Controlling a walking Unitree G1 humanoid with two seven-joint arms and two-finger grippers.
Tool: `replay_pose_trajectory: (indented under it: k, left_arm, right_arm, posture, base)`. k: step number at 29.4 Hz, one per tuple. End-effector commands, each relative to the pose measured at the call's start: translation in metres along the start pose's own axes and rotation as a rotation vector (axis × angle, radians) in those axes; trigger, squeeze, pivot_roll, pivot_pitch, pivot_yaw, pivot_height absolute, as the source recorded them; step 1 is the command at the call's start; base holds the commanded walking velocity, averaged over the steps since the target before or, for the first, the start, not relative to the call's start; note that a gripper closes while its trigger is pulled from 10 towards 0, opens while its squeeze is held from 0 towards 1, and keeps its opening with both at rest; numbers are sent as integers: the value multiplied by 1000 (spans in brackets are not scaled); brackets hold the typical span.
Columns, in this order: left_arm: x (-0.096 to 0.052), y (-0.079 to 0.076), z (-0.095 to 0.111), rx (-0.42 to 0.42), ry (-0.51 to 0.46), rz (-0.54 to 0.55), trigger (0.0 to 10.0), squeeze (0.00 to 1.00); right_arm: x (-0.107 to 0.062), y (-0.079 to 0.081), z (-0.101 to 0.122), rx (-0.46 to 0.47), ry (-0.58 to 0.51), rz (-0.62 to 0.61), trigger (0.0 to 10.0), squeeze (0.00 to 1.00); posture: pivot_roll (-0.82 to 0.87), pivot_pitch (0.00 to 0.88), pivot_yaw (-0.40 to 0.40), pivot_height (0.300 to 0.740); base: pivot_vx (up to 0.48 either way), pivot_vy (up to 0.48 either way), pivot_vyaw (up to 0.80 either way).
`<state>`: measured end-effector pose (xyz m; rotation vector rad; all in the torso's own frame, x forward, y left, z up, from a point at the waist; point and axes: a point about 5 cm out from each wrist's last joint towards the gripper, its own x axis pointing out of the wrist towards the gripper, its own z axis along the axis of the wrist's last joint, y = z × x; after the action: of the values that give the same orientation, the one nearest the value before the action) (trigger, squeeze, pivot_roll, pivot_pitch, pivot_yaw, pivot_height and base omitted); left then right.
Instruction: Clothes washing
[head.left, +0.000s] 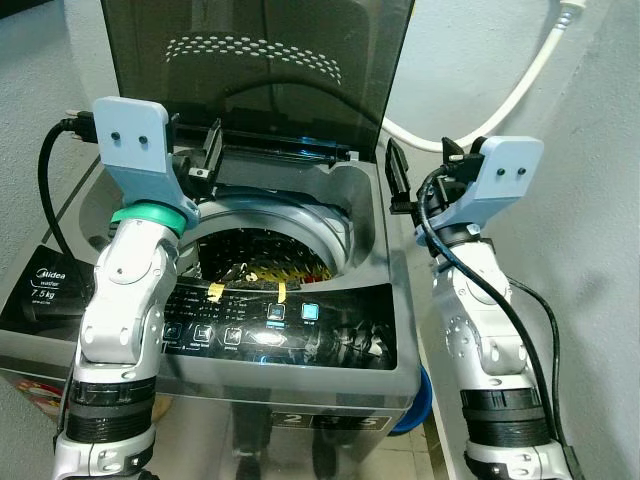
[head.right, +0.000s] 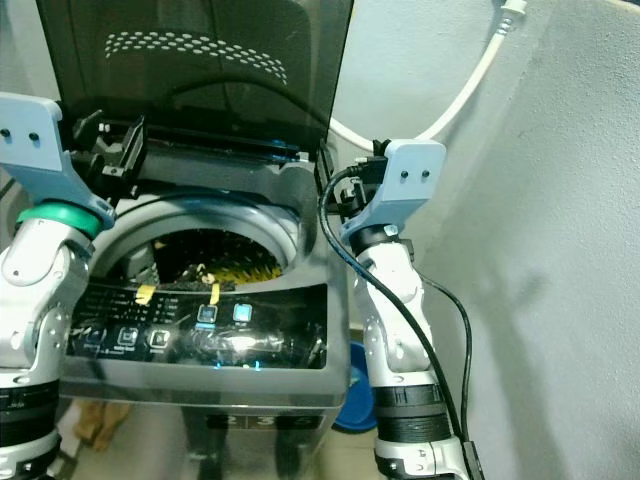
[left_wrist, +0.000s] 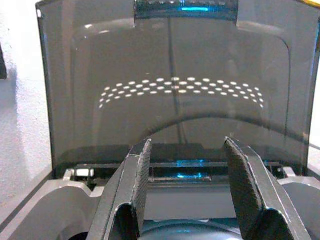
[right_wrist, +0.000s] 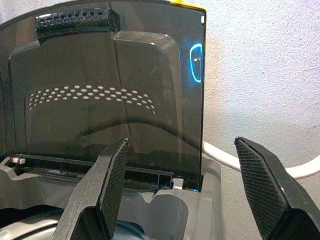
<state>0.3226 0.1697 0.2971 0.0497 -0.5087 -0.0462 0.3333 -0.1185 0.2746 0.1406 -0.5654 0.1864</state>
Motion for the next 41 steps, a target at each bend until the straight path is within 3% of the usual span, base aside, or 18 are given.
replay_pose_trajectory:
  k: [1, 41]
  left_arm:
    - [1, -5, 0, -16, -7, -21, 10000, 0]
    - [2, -6, -3, -20, -1, -22, 10000, 0]
  right_arm:
    - [-4, 1, -2, -12, 15, 2, 10000, 0]
    - [-4, 8, -1, -78, 24, 49, 10000, 0]
  posture:
    - [57, 0, -2, 740]
    - [52, 4, 4, 740]
  base:
    - [-289, 0, 0]
    - [-322, 0, 0]
